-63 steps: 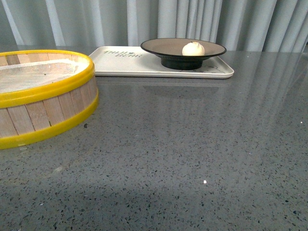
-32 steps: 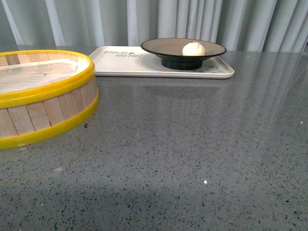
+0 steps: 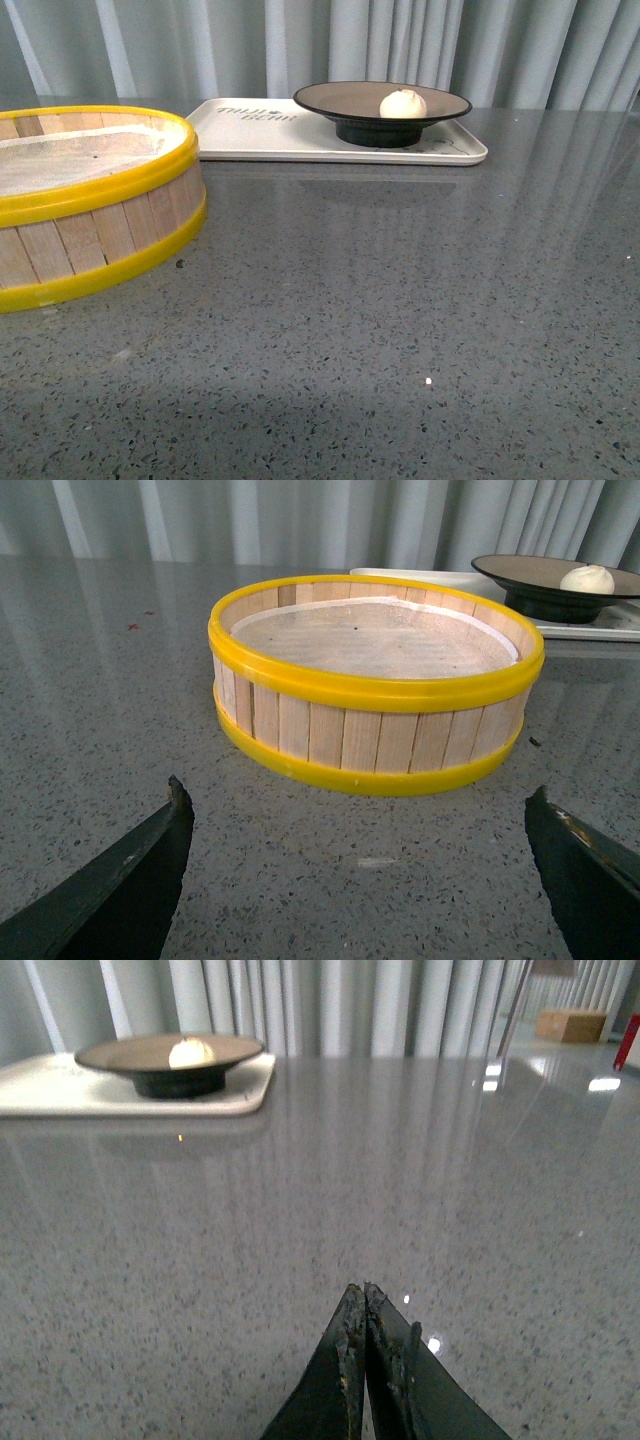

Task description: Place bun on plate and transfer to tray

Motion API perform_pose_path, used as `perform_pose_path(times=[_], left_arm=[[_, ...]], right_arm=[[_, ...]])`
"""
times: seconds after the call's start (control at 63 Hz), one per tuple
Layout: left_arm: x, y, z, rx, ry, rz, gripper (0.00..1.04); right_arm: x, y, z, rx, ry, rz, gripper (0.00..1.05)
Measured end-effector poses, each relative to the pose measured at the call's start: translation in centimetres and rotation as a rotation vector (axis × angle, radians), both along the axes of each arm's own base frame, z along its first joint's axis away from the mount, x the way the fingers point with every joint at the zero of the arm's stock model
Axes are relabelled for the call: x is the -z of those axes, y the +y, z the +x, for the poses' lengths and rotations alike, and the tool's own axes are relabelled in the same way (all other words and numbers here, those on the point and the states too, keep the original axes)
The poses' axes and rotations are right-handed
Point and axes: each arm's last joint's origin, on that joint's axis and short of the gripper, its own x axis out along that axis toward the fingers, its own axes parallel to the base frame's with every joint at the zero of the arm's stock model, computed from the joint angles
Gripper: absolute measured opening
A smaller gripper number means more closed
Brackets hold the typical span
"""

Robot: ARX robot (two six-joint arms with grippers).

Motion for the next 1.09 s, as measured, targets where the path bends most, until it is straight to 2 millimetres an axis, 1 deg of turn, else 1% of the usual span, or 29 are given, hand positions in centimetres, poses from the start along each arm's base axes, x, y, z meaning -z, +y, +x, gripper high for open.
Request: perform_pose_path(times=[0.254,0.285,0.333,0.365,0.476,0.508,0.619,0.65,0.714,0.777,0.856,0.888,0.967,1.094], left_arm=[[0.00,0.00,0.00,0.000,0.000,0.000,0.98],[0.00,0.00,0.00,0.000,0.000,0.000,0.98],[0.00,0.00,0.00,0.000,0.000,0.000,0.98],[0.00,0.00,0.00,0.000,0.000,0.000,0.98],[0.00,0.00,0.00,0.000,0.000,0.000,0.98],[0.00,0.00,0.00,0.000,0.000,0.000,0.98],[0.00,0.00,0.00,0.000,0.000,0.000,0.98],[0.00,0.00,0.00,0.000,0.000,0.000,0.98],[0.00,0.00,0.00,0.000,0.000,0.000,0.98],[0.00,0.00,0.00,0.000,0.000,0.000,0.98],[0.00,0.00,0.00,0.000,0.000,0.000,0.98],[0.00,0.00,0.00,0.000,0.000,0.000,0.98],[0.00,0.00,0.00,0.000,0.000,0.000,0.98],[0.00,0.00,0.00,0.000,0.000,0.000,0.98]], right_arm=[[-0.03,0.00,-0.07,0.000,-0.006,0.000,0.02],[-0.03,0.00,-0.07,0.000,-0.006,-0.002,0.04],[-0.03,0.00,-0.07,0.000,-0.006,-0.001,0.12],[-0.03,0.00,-0.07,0.000,-0.006,-0.001,0.16],[-0.03,0.00,-0.07,0.000,-0.006,-0.001,0.35],[-0.03,0.00,-0.07,0.000,-0.006,-0.001,0.39],[-0.03,0.00,-0.07,0.000,-0.006,-0.001,0.59],[-0.03,0.00,-0.07,0.000,-0.006,-0.001,0.62],[-0.03,0.00,-0.07,0.000,-0.006,-0.001,0.75],[-0.03,0.00,-0.07,0.000,-0.006,-0.001,0.83],[-0.03,0.00,-0.07,0.000,-0.006,-0.001,0.97],[-0.03,0.00,-0.07,0.000,-0.006,0.000,0.98],[-0.03,0.00,-0.07,0.000,-0.006,-0.001,0.95],[-0.03,0.00,-0.07,0.000,-0.006,-0.001,0.96]])
